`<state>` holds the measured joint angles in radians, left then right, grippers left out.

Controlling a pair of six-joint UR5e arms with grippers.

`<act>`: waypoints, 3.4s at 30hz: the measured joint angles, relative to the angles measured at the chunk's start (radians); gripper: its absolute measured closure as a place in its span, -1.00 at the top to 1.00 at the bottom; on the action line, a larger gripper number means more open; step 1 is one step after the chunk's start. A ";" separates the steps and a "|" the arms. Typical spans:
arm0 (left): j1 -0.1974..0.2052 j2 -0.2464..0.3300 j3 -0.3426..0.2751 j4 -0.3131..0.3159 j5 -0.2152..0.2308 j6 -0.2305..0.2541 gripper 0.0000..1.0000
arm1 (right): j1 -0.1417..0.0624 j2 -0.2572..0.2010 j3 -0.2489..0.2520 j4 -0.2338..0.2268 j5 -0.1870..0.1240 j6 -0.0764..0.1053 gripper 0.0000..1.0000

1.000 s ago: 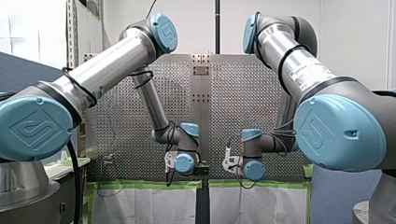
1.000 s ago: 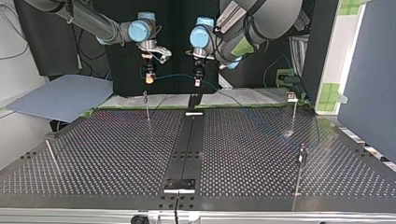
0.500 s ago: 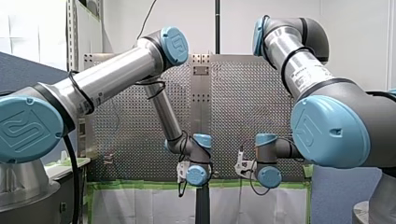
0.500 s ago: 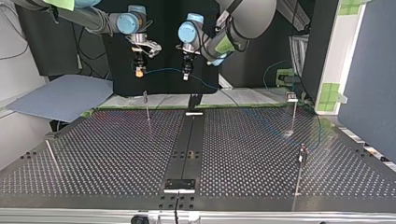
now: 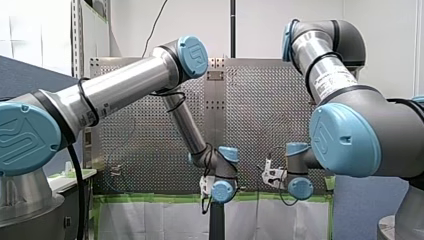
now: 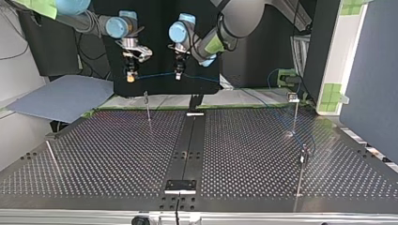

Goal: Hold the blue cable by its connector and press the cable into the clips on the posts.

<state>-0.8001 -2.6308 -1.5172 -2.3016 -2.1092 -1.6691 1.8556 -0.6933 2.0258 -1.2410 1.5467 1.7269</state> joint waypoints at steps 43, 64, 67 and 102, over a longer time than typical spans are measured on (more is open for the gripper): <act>-0.003 -0.166 0.374 -0.145 -0.008 -0.026 -1.00 | -0.153 0.112 -0.328 0.306 -0.120 -0.019 -1.00; 0.012 -0.166 0.450 -0.190 0.019 -0.032 -1.00 | -0.198 0.112 -0.382 0.352 -0.145 -0.014 -1.00; 0.015 -0.166 0.450 -0.194 0.026 -0.032 -1.00 | -0.199 0.112 -0.387 0.353 -0.146 -0.013 -1.00; -0.025 -0.165 0.480 -0.282 0.039 0.042 -1.00 | -0.240 0.098 -0.395 0.432 -0.232 -0.061 -1.00</act>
<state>-0.8253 -2.7954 -1.0368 -2.5834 -2.0704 -1.6267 1.6159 -0.5952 1.6309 -0.8094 1.3144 1.6663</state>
